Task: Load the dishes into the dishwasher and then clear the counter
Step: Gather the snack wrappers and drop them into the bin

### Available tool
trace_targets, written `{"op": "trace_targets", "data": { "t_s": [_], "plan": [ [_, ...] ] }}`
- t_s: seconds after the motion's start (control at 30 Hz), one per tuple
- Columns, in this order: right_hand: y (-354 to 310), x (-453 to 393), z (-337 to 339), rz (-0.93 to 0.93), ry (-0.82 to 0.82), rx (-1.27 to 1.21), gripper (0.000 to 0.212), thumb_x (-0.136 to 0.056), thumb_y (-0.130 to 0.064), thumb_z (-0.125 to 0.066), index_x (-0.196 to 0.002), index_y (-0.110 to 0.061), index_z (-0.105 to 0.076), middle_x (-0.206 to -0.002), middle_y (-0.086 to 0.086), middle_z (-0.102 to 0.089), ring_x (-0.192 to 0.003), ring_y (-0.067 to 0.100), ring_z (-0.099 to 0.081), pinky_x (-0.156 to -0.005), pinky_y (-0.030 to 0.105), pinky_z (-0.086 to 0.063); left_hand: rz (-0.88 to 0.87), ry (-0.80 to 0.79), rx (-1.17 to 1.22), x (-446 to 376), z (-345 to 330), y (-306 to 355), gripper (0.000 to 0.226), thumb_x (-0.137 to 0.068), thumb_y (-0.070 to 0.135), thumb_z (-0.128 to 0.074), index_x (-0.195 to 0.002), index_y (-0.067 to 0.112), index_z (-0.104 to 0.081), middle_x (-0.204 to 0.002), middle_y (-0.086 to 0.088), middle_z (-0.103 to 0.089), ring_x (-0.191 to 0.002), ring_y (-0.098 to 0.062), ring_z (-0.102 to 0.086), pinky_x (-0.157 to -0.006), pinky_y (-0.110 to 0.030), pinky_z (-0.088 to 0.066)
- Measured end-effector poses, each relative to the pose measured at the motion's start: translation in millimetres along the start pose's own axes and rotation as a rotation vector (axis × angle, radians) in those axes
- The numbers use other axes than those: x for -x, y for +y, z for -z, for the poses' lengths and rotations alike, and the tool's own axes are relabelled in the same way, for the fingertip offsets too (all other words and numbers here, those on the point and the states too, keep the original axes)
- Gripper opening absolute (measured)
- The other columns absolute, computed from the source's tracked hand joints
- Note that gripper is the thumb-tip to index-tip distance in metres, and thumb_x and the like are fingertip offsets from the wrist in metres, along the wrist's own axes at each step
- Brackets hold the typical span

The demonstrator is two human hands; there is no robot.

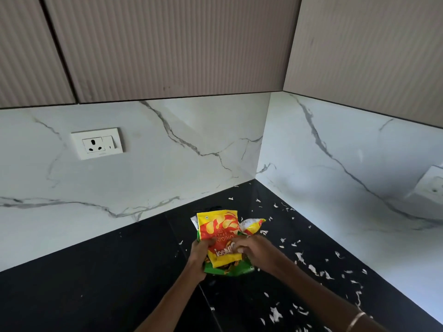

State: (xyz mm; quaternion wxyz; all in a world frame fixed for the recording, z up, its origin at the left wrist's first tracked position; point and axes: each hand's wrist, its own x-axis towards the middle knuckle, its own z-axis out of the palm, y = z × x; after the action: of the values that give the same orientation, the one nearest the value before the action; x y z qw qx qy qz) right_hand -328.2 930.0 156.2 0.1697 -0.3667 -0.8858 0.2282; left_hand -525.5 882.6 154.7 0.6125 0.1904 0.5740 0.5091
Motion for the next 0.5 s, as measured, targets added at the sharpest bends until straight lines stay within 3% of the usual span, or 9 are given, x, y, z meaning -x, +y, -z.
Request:
{"op": "trace_targets", "data": {
  "t_s": [0.07,0.2,0.3,0.33,0.4,0.47,0.5],
  "plan": [
    [2,15,3,-0.029,0.132,-0.057,0.019,-0.097,-0.014,-0.056,-0.104,-0.018,-0.073,-0.114,-0.004,-0.072,-0.102,-0.001,-0.066,-0.088,0.020,-0.054,-0.010,0.008,0.004,11,3,-8,0.021,-0.089,0.005,-0.059,-0.109,-0.001,-0.062,-0.092,-0.022,-0.074,-0.084,-0.041,-0.071,-0.079,-0.054,-0.058],
    [16,43,-1,-0.137,0.575,-0.104,0.017,-0.096,-0.016,-0.056,-0.102,-0.019,-0.073,-0.089,-0.009,-0.074,-0.079,0.002,-0.070,-0.070,0.031,-0.059,-0.016,0.044,0.024,37,8,-24,0.015,-0.091,0.005,-0.059,-0.106,0.002,-0.062,-0.088,-0.018,-0.075,-0.079,-0.036,-0.073,-0.070,-0.047,-0.059],
    [10,62,-3,-0.337,0.735,-0.249,0.020,-0.098,-0.025,-0.056,-0.112,-0.016,-0.066,-0.097,-0.007,-0.071,-0.081,0.004,-0.068,-0.069,0.025,-0.057,-0.019,0.060,0.036,55,13,-41,0.016,-0.091,0.005,-0.060,-0.107,0.001,-0.063,-0.090,-0.019,-0.075,-0.079,-0.036,-0.073,-0.071,-0.048,-0.059],
    [3,66,-3,-0.439,0.688,-0.341,0.028,-0.100,-0.032,-0.052,-0.119,-0.014,-0.062,-0.106,0.001,-0.070,-0.083,0.006,-0.066,-0.072,0.028,-0.057,-0.018,0.059,0.041,62,16,-47,0.017,-0.091,0.005,-0.060,-0.107,0.001,-0.063,-0.091,-0.020,-0.074,-0.080,-0.036,-0.073,-0.073,-0.049,-0.059],
    [-12,73,-6,-0.650,0.430,-0.667,0.050,-0.102,-0.048,-0.039,-0.132,-0.010,-0.053,-0.126,0.009,-0.061,-0.099,0.019,-0.063,-0.085,0.042,-0.057,-0.002,0.045,0.030,77,24,-56,0.020,-0.090,0.006,-0.061,-0.109,0.001,-0.064,-0.095,-0.021,-0.074,-0.085,-0.038,-0.072,-0.078,-0.052,-0.058],
    [-30,83,-12,-0.784,0.171,-0.970,0.066,-0.099,-0.060,-0.031,-0.138,-0.010,-0.049,-0.131,0.006,-0.055,-0.118,0.031,-0.056,-0.089,0.047,-0.054,0.010,0.026,-0.001,91,33,-66,0.023,-0.089,0.007,-0.063,-0.111,0.000,-0.064,-0.098,-0.021,-0.073,-0.089,-0.040,-0.071,-0.081,-0.054,-0.057],
    [-38,88,-14,-0.810,0.063,-1.071,0.069,-0.097,-0.064,-0.031,-0.136,-0.011,-0.051,-0.130,0.007,-0.057,-0.118,0.032,-0.056,-0.085,0.046,-0.054,0.013,0.016,-0.016,98,37,-69,0.024,-0.089,0.006,-0.063,-0.112,0.000,-0.064,-0.099,-0.022,-0.073,-0.090,-0.040,-0.071,-0.083,-0.054,-0.057]
  ]
}}
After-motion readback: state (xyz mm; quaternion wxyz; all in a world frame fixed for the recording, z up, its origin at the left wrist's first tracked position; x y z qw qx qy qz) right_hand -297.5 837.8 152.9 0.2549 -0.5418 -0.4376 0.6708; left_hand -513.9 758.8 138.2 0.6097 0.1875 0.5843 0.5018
